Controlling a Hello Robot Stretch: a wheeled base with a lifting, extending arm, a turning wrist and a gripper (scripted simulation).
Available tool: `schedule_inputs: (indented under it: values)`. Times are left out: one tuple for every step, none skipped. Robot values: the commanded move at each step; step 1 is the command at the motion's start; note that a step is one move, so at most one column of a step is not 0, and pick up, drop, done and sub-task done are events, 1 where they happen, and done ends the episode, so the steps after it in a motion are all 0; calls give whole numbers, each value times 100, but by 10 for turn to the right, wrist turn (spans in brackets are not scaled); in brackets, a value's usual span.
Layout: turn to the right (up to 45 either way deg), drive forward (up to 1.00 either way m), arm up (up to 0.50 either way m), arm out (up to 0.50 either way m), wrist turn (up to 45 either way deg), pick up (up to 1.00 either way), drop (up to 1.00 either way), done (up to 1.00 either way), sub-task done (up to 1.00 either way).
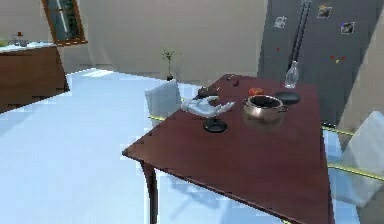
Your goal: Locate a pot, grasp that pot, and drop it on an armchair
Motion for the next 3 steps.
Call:
schedule_inputs:
  values:
    - [-450, 0, 0, 0, 0, 0, 0, 0, 0]
    - [-210, 0, 0, 0, 0, 0, 0, 0, 0]
    - [450, 0, 0, 0, 0, 0, 0, 0, 0]
